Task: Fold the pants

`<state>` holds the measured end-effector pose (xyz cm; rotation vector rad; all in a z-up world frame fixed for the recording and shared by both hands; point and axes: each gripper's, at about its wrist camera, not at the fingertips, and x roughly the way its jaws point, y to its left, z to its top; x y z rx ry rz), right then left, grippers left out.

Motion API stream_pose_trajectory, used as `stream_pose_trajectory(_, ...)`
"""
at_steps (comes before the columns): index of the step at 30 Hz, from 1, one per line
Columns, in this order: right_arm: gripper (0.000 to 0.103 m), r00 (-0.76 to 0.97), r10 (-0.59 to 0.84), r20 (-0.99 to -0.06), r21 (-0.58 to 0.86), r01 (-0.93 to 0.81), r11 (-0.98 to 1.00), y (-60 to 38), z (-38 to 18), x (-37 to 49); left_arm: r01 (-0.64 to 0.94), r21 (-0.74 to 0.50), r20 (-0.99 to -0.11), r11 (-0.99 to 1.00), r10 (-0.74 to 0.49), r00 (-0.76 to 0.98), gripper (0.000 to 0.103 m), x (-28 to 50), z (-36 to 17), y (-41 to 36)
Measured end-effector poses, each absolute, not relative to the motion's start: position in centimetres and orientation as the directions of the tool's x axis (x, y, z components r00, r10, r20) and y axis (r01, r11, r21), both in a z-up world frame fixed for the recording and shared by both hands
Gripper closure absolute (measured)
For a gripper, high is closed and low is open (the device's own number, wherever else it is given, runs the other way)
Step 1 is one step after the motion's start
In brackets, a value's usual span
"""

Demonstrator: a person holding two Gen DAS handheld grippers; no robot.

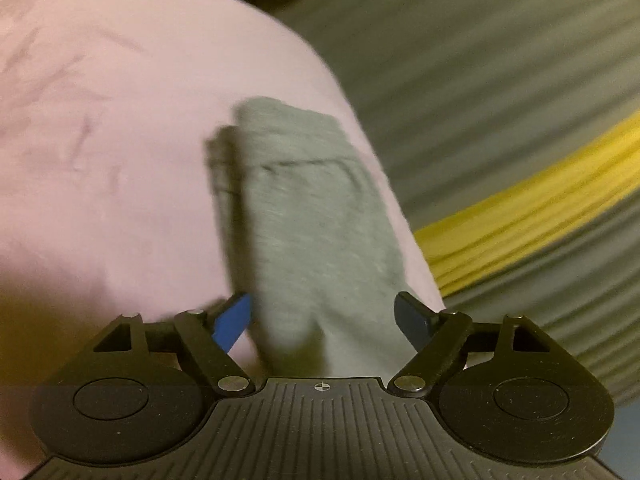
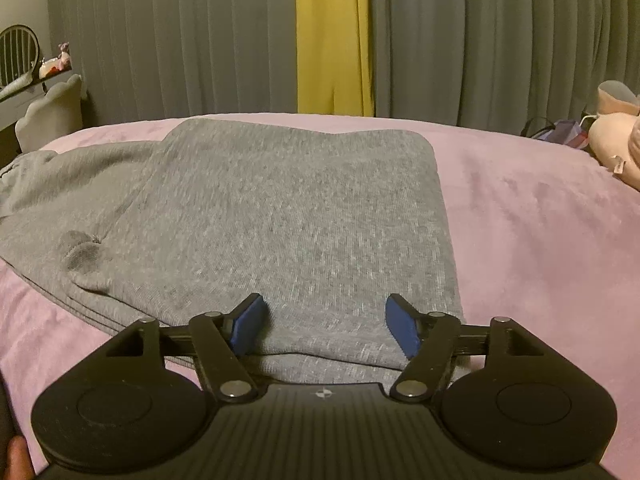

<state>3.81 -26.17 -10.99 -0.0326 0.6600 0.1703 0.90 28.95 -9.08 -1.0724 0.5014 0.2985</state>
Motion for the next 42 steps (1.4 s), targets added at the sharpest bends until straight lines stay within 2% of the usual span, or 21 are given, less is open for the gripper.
stream_pose_trajectory(2, 0.032, 0.778, 0.143, -0.612, 0.02, -0.165, 0.986, -26.1, -11.1, 3.9, -0.491, -0.774, -0.528, 0.401, 0.02, 0.849, 0.018, 0.5, -9.9, 29.9)
stream_pose_trajectory(4, 0.032, 0.777, 0.14, -0.614, 0.017, -0.164, 0.986, -26.0, -11.2, 3.9, -0.461, -0.811, -0.499, 0.359, -0.015, 0.866, 0.015, 0.9, -11.1, 30.5)
stream_pose_trajectory(9, 0.032, 0.772, 0.131, -0.622, 0.011, -0.159, 0.987, -25.8, -11.1, 4.1, -0.415, -0.805, -0.471, 0.424, -0.032, 0.882, 0.013, 3.7, -11.4, 30.8)
stream_pose_trajectory(12, 0.031, 0.77, 0.12, -0.627, 0.003, -0.152, 0.988, -25.5, -11.1, 4.3, -0.397, -0.848, -0.433, 0.351, -0.026, 0.901, 0.014, 5.5, -12.5, 31.2)
stream_pose_trajectory(13, 0.031, 0.768, 0.116, -0.63, 0.001, -0.149, 0.989, -25.4, -11.1, 4.3, -0.408, -0.849, -0.436, 0.336, -0.008, 0.9, 0.019, 6.2, -12.6, 31.7)
stream_pose_trajectory(14, 0.031, 0.765, 0.113, -0.633, -0.002, -0.148, 0.989, -25.3, -11.1, 4.4, -0.43, -0.834, -0.454, 0.346, 0.013, 0.891, 0.037, 6.7, -12.6, 31.6)
stream_pose_trajectory(15, 0.031, 0.762, 0.111, -0.638, -0.003, -0.146, 0.989, -25.2, -11.1, 4.5, -0.461, -0.808, -0.485, 0.368, 0.031, 0.874, 0.048, 6.8, -12.4, 31.6)
stream_pose_trajectory(16, 0.031, 0.758, 0.108, -0.644, -0.004, -0.145, 0.989, -25.1, -11.1, 4.6, -0.487, -0.772, -0.514, 0.409, 0.049, 0.856, 0.069, 7.2, -12.1, 31.2)
stream_pose_trajectory(19, 0.031, 0.744, 0.103, -0.66, -0.002, -0.138, 0.99, -25.0, -10.8, 4.9, -0.484, -0.7, -0.513, 0.525, 0.1, 0.852, 0.083, 7.0, -10.6, 30.1)
stream_pose_trajectory(20, 0.031, 0.739, 0.102, -0.665, 0.001, -0.136, 0.991, -25.0, -10.7, 5.0, -0.476, -0.676, -0.507, 0.562, 0.114, 0.855, 0.084, 7.1, -9.6, 29.5)
stream_pose_trajectory(23, 0.031, 0.738, 0.102, -0.667, 0.015, -0.124, 0.992, -25.0, -10.6, 4.9, -0.403, -0.572, -0.449, 0.715, 0.139, 0.883, 0.086, 7.6, -5.5, 26.5)
stream_pose_trajectory(26, 0.031, 0.736, 0.124, -0.666, 0.054, -0.119, 0.991, -25.4, -10.3, 4.6, -0.293, -0.47, -0.393, 0.832, 0.1, 0.914, 0.085, 8.9, -1.4, 22.5)
stream_pose_trajectory(29, 0.031, 0.733, 0.176, -0.657, 0.148, -0.104, 0.983, -26.6, -9.7, 3.9, -0.137, -0.328, -0.351, 0.935, 0.014, 0.936, 0.085, 10.0, 2.1, 16.4)
stream_pose_trajectory(32, 0.031, 0.736, 0.227, -0.638, 0.262, -0.07, 0.962, -28.4, -8.8, 3.4, 0.063, -0.18, -0.342, 0.982, -0.122, 0.932, 0.085, 11.5, 3.8, 9.5)
stream_pose_trajectory(34, 0.031, 0.748, 0.241, -0.618, 0.326, -0.035, 0.945, -29.8, -8.1, 3.0, 0.198, -0.113, -0.37, 0.974, -0.226, 0.901, 0.084, 12.3, 3.8, 4.6)
stream_pose_trajectory(36, 0.031, 0.765, 0.241, -0.597, 0.372, -0.001, 0.928, -31.3, -7.5, 2.7, 0.31, -0.077, -0.449, 0.948, -0.311, 0.838, 0.079, 13.1, 2.9, 0.0)
stream_pose_trajectory(37, 0.031, 0.771, 0.239, -0.59, 0.378, 0.003, 0.926, -31.9, -7.1, 2.5, 0.361, -0.074, -0.5, 0.93, -0.348, 0.793, 0.072, 12.8, 1.9, -2.6)
stream_pose_trajectory(38, 0.031, 0.776, 0.233, -0.586, 0.377, 0.006, 0.926, -32.4, -6.7, 2.2, 0.393, -0.083, -0.548, 0.916, -0.371, 0.75, 0.064, 12.2, 1.0, -4.6)
stream_pose_trajectory(40, 0.031, 0.78, 0.237, -0.58, 0.38, 0.002, 0.925, -33.1, -6.1, 1.8, 0.427, -0.137, -0.609, 0.894, -0.416, 0.675, 0.063, 12.6, -1.5, -7.0)
stream_pose_trajectory(42, 0.031, 0.779, 0.253, -0.574, 0.398, -0.005, 0.917, -34.0, -5.6, 1.6, 0.386, -0.216, -0.649, 0.897, -0.427, 0.63, 0.06, 12.1, -3.0, -7.6)
